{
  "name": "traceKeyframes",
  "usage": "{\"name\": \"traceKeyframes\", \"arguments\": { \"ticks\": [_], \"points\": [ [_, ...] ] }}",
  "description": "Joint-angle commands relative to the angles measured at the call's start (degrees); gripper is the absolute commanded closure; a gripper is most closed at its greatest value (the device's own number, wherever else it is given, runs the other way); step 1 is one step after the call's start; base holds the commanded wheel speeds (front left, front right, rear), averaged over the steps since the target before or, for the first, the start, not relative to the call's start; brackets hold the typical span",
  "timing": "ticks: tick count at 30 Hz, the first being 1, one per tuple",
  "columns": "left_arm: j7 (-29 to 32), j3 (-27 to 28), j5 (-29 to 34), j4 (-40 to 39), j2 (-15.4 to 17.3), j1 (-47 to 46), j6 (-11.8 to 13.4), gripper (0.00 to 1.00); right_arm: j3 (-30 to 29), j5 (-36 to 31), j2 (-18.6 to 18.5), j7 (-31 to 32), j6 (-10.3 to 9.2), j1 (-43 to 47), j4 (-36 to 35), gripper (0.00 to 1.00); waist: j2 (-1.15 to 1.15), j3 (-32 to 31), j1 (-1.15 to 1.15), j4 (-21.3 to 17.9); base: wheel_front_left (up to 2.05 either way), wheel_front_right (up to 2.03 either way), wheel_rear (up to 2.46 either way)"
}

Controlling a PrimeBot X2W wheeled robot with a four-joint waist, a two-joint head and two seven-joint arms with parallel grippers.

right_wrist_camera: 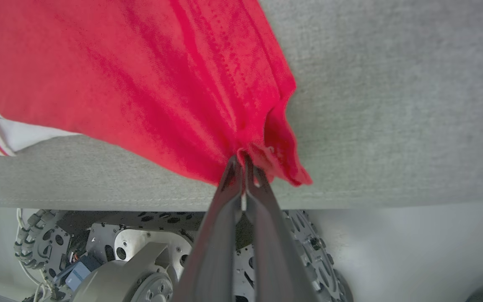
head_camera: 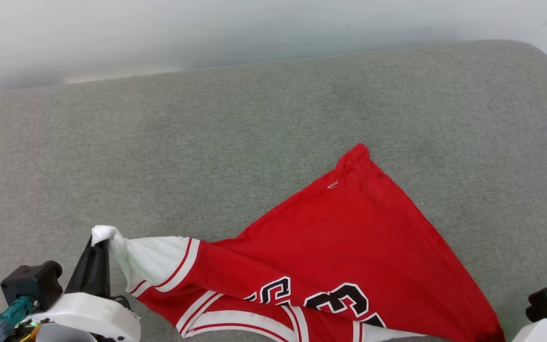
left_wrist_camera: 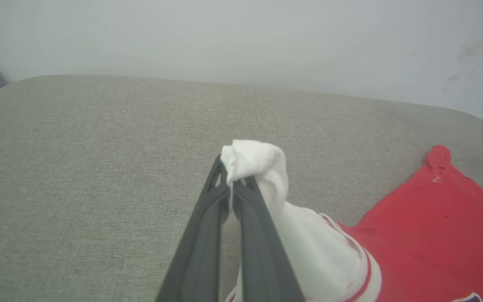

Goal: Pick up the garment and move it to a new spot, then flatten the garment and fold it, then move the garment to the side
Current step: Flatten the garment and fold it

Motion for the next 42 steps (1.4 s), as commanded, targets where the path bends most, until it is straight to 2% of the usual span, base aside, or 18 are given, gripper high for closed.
{"name": "traceKeyframes", "arguments": {
  "ticks": [1,3,7,13,15,16,20,24,27,32,40,41,42],
  "points": [
    [0.1,0.03,0.32,-0.14,0.03,-0.7,-0.02,1.0,-0.51,-0.14,0.28,-0.91,-0.04,0.28,-0.61,0.0,0.0,0.26,0.01,-0.5,0.0,0.0,0.0],
    [0.54,-0.24,0.35,-0.31,0.24,-0.76,0.05,1.0,-2.12,-0.61,2.34,-4.68,-0.04,0.87,-1.78,0.0,0.0,0.41,0.01,-0.78,0.0,0.0,0.0],
    [1.03,-0.87,0.69,-0.38,0.49,-0.79,0.13,1.0,-6.43,-3.21,5.74,-16.79,-0.03,0.13,-4.38,0.0,0.0,0.3,0.01,-0.69,0.0,0.0,0.0],
    [1.08,-1.99,0.98,-0.95,-0.31,-2.14,0.03,1.0,-12.03,-6.7,9.22,-33.36,-0.02,-5.45,-4.81,0.0,0.0,1.12,0.01,0.69,0.0,0.0,0.0],
    [1.06,-2.54,1.2,-1.12,-0.63,-3.05,-0.24,1.0,-12.36,-7.25,8.61,-36.21,-0.03,-8.47,-3.24,0.0,0.0,1.94,0.01,1.5,0.0,0.0,0.0],
    [0.3,-4.91,1.89,-0.58,-2.17,-7.67,-1.46,1.0,-9.91,-6.37,3.84,-36.21,-0.03,-19.71,4.26,0.0,0.0,5.14,0.01,5.24,0.0,0.0,0.0],
    [-0.6,-6.58,2.36,0.81,-3.59,-10.61,-2.51,1.0,-3.85,-4.41,-1.24,-29.06,-0.03,-28.1,8.91,0.0,0.0,7.25,0.01,7.16,0.0,0.0,0.0],
    [-1.31,-8.02,2.35,2.35,-4.87,-13.14,-3.67,1.0,4.45,-0.64,-6.46,-18.14,-0.03,-36.48,12.37,0.0,0.0,9.28,0.01,9.12,0.0,0.0,0.0],
    [-1.81,-8.83,2.36,3.41,-5.72,-15.07,-4.55,1.0,9.79,2.31,-9.08,-10.81,-0.03,-41.44,14.36,0.0,0.0,10.84,0.01,10.58,0.0,0.0,0.0],
    [-2.78,-10.26,2.53,5.17,-7.12,-17.91,-5.76,1.0,15.85,5.94,-10.83,-4.1,-0.02,-47.1,18.38,0.0,0.0,13.18,0.01,13.17,0.0,0.0,0.0],
    [-4.41,-10.46,1.74,7.83,-8.25,-19.13,-6.46,1.0,25.45,11.05,-9.2,1.01,0.06,-48.82,26.35,0.0,0.0,14.19,0.01,14.06,0.0,0.0,0.0],
    [-4.67,-10.43,1.47,8.02,-8.4,-19.17,-6.57,1.0,26.27,11.52,-9.31,1.62,0.06,-48.81,27.14,0.52,0.0,14.11,0.01,14.09,0.0,0.0,0.0],
    [-4.81,-10.42,1.41,8.29,-8.36,-19.16,-6.69,1.0,26.92,12.19,-9.21,1.96,0.06,-48.7,27.75,0.87,0.0,13.95,0.01,14.11,0.0,0.0,0.0]
  ]
}}
